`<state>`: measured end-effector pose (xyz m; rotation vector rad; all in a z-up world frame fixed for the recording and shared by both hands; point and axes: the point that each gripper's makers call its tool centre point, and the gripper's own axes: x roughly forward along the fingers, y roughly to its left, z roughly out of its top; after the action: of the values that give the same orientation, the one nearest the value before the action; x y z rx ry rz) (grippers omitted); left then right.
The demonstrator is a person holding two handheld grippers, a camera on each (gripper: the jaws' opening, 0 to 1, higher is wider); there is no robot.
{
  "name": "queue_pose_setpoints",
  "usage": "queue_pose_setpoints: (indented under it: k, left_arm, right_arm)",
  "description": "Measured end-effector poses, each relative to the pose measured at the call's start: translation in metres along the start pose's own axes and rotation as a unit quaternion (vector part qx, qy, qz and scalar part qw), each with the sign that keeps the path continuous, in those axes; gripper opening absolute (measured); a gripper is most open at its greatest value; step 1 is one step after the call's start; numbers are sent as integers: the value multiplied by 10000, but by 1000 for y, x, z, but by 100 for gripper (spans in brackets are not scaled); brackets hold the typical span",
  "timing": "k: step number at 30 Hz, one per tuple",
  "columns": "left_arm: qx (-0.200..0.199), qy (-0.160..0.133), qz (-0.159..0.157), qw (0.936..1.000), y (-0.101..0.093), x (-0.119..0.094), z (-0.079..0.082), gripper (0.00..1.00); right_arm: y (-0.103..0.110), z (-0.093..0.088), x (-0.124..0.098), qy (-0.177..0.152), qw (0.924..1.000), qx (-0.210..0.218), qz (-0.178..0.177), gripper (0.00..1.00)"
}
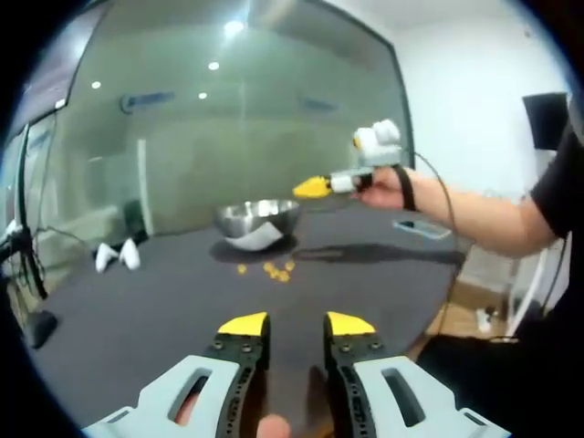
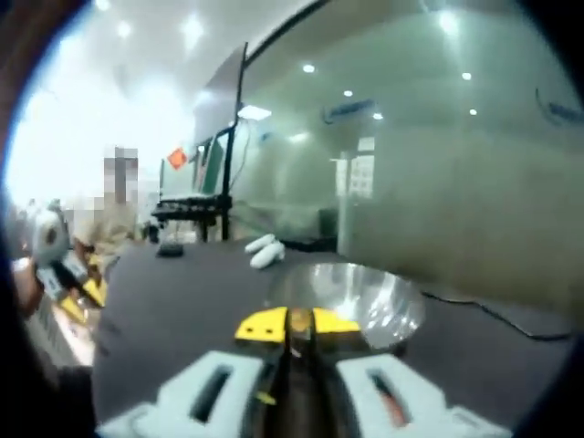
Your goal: Pick up the QQ candy scattered on the table and place it into the stainless steel bowl on the table
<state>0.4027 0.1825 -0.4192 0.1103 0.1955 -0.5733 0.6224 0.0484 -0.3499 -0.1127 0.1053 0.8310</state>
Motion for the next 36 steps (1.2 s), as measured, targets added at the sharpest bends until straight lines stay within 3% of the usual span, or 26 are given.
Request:
queue_pose_setpoints:
  k: [7, 10, 13, 14, 17, 18, 28, 36]
  left_arm:
    - [-42, -4, 37, 10000, 2, 1, -2, 25]
    - [-33, 34, 44, 10000, 2, 1, -3, 25]
    - [-15, 51, 53, 10000, 3, 0, -3, 25]
    - [-7, 54, 63, 10000, 4, 0, -2, 25]
    - [-17, 71, 80, 9999, 5, 0, -2, 25]
    - [-10, 73, 78, 9999, 5, 0, -2, 25]
    - [-4, 100, 59, 9999, 4, 2, -3, 25]
    - [5, 77, 36, 10000, 0, 4, -2, 25]
  right_arm:
    - [-14, 15, 13, -127, 9992, 285, -245, 10]
    - [-14, 25, 15, -171, 9987, -266, -403, 10]
    - [-16, 20, 23, -100, 9991, -164, -367, 10]
    - [-16, 18, 25, -45, 9990, -260, -361, 11]
    - [-22, 14, 30, -14, 9990, -174, -410, 26]
    - [-20, 13, 30, -31, 9993, -85, -355, 25]
    - [-24, 10, 20, -3, 9991, -16, -432, 24]
    - [-16, 3, -4, 18, 9995, -2, -321, 24]
